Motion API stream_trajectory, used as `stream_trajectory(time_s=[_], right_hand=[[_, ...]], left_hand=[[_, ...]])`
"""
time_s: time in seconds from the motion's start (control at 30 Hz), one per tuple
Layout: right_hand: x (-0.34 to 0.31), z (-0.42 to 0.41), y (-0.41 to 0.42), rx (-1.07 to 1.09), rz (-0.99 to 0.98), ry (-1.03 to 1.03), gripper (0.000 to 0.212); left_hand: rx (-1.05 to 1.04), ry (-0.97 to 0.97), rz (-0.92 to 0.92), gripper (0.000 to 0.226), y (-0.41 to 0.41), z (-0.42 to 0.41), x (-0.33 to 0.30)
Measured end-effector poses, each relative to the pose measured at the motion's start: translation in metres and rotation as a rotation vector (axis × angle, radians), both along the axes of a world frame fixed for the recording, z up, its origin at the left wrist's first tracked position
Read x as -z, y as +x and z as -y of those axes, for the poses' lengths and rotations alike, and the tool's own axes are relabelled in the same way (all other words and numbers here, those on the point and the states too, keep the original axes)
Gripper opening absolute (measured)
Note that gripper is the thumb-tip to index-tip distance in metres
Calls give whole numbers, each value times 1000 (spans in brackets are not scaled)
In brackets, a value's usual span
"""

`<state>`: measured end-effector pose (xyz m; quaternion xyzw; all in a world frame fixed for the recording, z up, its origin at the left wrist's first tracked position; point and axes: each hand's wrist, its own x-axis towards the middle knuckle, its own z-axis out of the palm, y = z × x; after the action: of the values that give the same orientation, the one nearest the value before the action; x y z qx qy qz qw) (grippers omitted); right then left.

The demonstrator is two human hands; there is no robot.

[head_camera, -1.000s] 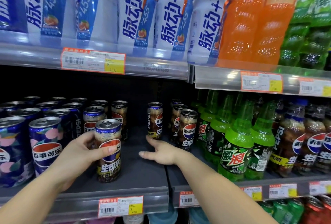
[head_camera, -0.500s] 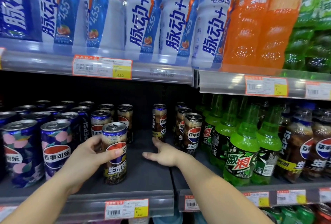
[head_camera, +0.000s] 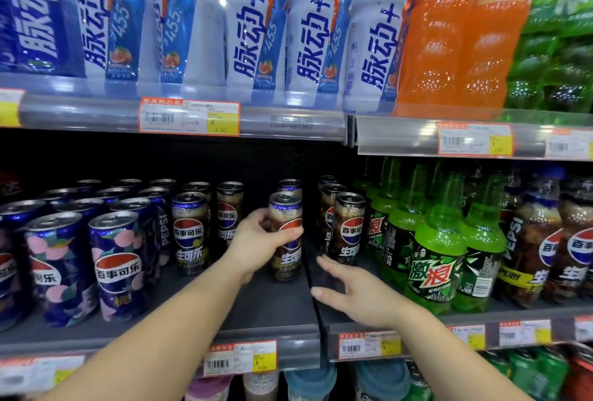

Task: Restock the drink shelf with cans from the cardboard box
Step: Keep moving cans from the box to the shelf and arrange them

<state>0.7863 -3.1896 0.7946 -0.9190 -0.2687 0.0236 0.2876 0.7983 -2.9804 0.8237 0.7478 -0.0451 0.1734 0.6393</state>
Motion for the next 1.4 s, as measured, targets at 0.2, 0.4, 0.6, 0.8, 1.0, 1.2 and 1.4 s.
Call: stream_trajectory(time_s=[0.2, 0.4, 0.6, 0.8, 1.0, 1.2, 1.4], right_hand=[[8, 7, -4, 45, -20, 72, 72], [13, 5, -8, 50, -34, 80, 75], [10, 5, -12, 34, 3, 35, 73], [6, 2, -16, -17, 35, 44, 95], [11, 6, -12, -7, 22, 59, 123], [9, 7, -12, 8, -8, 49, 116], [16, 6, -9, 9, -16, 28, 121]], left_hand=[[7, -81, -50, 51, 26, 14, 10], [116, 64, -159, 87, 37, -4, 24], [142, 99, -284, 112, 32, -22, 42], [109, 119, -241, 71, 35, -18, 42], [120, 166, -235, 55, 40, -20, 40], [135, 154, -276, 68, 54, -21, 40], [118, 162, -265, 71, 62, -17, 40]])
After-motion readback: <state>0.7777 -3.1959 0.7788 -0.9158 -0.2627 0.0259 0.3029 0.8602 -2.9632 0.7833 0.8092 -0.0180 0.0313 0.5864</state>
